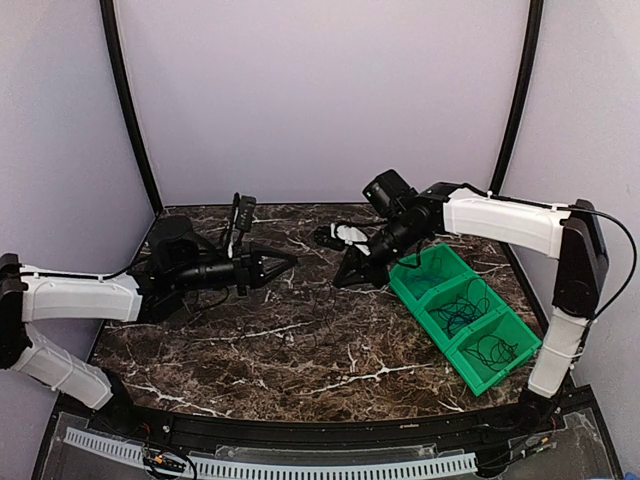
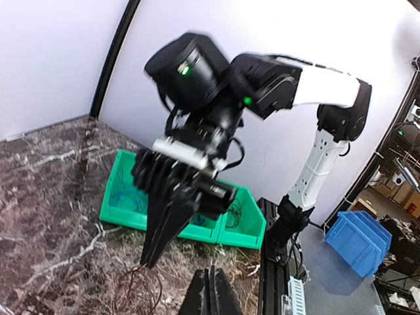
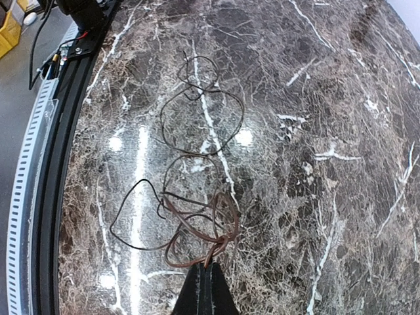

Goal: Untangle the cables
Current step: Untie the untangled cable.

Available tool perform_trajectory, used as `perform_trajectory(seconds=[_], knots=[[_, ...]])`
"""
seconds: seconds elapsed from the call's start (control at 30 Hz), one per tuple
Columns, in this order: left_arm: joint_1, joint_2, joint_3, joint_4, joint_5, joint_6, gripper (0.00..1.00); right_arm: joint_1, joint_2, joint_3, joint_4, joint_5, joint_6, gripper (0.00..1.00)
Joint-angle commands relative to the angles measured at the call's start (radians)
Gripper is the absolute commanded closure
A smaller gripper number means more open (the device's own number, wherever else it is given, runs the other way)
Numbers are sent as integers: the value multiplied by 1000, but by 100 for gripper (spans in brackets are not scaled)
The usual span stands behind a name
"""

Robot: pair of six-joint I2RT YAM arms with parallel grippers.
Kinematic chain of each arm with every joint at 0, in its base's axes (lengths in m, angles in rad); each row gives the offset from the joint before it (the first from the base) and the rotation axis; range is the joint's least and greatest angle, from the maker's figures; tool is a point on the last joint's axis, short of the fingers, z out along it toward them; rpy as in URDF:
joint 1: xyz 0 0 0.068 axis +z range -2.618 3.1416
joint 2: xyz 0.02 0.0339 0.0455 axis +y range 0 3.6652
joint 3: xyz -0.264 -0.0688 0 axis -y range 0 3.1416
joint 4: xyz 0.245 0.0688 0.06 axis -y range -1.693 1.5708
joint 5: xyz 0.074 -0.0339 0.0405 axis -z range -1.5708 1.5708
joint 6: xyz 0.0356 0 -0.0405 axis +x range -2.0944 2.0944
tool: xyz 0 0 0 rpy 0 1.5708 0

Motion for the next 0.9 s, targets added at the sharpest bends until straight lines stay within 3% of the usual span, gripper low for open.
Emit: perform_trajectory(seconds=[0.0, 0.13, 0.23, 0.3, 0.43, 0.7, 0.87], knots=[[14, -150, -10, -42, -88, 77, 98, -32, 42, 14, 25, 13, 32, 100], [25, -185, 38, -225, -232, 114, 92, -45, 47, 25, 22, 0, 40, 100], [23, -106, 66, -317, -275, 74, 58, -45, 47, 32, 22, -5, 46, 100], [4, -52, 71, -304, -284, 43, 48, -45, 51, 38, 18, -4, 48, 100], [-65, 68, 111, -292, -354, 39, 42, -45, 52, 42, 17, -8, 52, 100], [-114, 245, 221, -285, -364, 41, 40, -46, 52, 44, 13, -5, 53, 100], [-113, 303, 262, -283, -307, 49, 52, -45, 52, 42, 16, -4, 54, 100]])
